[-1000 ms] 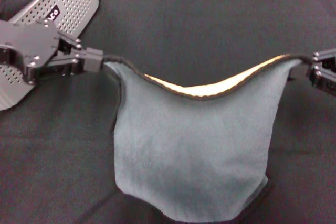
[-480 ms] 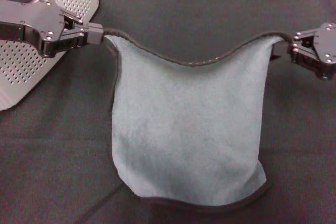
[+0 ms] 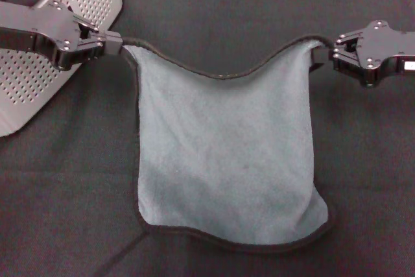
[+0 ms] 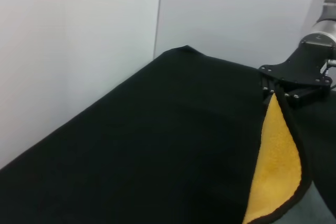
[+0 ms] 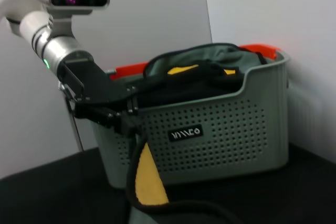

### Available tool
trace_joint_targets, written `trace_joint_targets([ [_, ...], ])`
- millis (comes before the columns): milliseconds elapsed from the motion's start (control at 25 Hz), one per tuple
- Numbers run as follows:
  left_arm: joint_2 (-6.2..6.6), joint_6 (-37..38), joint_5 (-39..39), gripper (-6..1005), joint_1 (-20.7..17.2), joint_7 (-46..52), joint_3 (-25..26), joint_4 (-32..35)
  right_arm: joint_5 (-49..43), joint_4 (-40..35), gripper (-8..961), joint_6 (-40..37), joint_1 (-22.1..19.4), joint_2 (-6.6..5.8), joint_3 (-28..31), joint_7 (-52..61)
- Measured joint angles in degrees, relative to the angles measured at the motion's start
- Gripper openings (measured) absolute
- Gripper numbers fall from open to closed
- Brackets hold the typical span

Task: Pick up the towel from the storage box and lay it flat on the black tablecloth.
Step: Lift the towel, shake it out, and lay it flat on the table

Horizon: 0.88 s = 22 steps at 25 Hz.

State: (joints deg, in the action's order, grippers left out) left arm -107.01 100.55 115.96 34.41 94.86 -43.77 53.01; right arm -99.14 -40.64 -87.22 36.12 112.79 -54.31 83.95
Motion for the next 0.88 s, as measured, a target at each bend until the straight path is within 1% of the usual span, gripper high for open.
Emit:
trace_joint_targets([
  [160,-0.08,-1.85,0.31,28,-0.01,0.06,0.0,0.0,-1.04,0.16,15,2.34,0.53,0.33,-0.12,-0.45],
  [400,-0.22,-4.6,0.36,28,-0.22,0.33,-0.01,-0.01,-1.18,0.16,16,4.39,0.66,0.34,-0.45,-0.93],
  [600,-0.39,-5.31,0.56,28,-0.26,0.27,-0.14,-0.02,-1.83,0.22,16,6.25,0.84,0.37,-0.71,-1.1],
  [720,-0.84,-6.42,1.98,28,-0.11,0.31,-0.23,-0.01,-1.85,0.23,16,7.29,0.86,0.39,-0.71,-1.33],
  [880,-2.31,-8.08,4.76,28,0.41,0.41,-0.35,0.68,-1.95,0.34,16,8.34,1.15,0.29,-0.71,-1.84],
])
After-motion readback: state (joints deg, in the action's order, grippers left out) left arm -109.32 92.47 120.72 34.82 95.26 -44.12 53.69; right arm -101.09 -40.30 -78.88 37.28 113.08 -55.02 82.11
